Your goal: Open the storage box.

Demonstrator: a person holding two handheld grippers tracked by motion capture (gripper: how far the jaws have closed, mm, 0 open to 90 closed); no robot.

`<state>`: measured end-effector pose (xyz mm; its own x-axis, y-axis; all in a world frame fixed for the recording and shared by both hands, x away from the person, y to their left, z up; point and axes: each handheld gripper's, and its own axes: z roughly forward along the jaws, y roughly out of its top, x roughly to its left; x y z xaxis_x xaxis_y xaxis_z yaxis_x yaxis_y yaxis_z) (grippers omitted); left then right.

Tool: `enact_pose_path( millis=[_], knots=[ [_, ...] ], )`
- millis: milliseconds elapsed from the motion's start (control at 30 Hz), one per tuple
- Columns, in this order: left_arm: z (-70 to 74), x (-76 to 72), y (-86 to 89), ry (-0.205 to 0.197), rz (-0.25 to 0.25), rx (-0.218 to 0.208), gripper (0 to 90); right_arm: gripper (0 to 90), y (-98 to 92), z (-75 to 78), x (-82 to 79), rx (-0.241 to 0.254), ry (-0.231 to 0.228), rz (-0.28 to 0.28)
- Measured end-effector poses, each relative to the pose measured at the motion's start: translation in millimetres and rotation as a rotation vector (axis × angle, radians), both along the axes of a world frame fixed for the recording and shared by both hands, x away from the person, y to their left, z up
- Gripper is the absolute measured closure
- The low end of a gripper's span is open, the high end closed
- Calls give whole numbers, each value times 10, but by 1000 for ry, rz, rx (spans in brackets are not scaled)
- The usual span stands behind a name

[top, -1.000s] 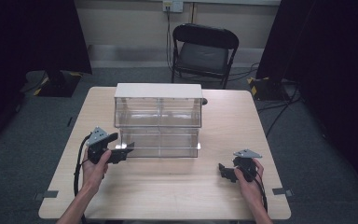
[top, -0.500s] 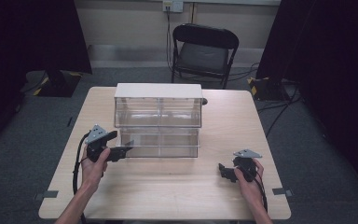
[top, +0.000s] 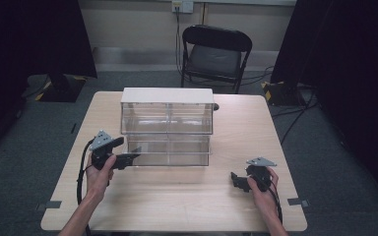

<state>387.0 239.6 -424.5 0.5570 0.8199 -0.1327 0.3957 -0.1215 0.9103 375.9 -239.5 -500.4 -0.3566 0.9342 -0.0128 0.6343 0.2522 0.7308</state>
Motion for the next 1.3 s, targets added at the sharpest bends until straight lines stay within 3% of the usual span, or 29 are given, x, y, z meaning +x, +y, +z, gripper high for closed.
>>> enact_pose_path(
  millis=[67,167,367,467,700,933,1000,1133,1300],
  knots=[
    [-6,1,-18,2,0,-7,152,103,0,0,0,1,0,0],
    [-2,-2,-30,1,-3,31,153,103,0,0,0,0,0,0],
    [39,10,-47,-7,4,2,153,103,0,0,0,0,0,0],
    [62,18,-36,-4,-3,22,152,103,-1,0,0,-1,0,1],
    [67,26,-40,9,-2,0,151,102,0,0,0,0,0,0],
    [86,25,-33,10,-9,10,155,103,-1,0,0,-1,0,1],
    [97,16,-38,22,-20,-27,154,102,0,0,0,0,0,0],
    [138,5,-69,-10,-20,25,152,102,-2,0,1,-1,0,1],
    [148,28,-71,-8,-22,8,151,102,-2,0,0,-1,0,1]
  ],
)
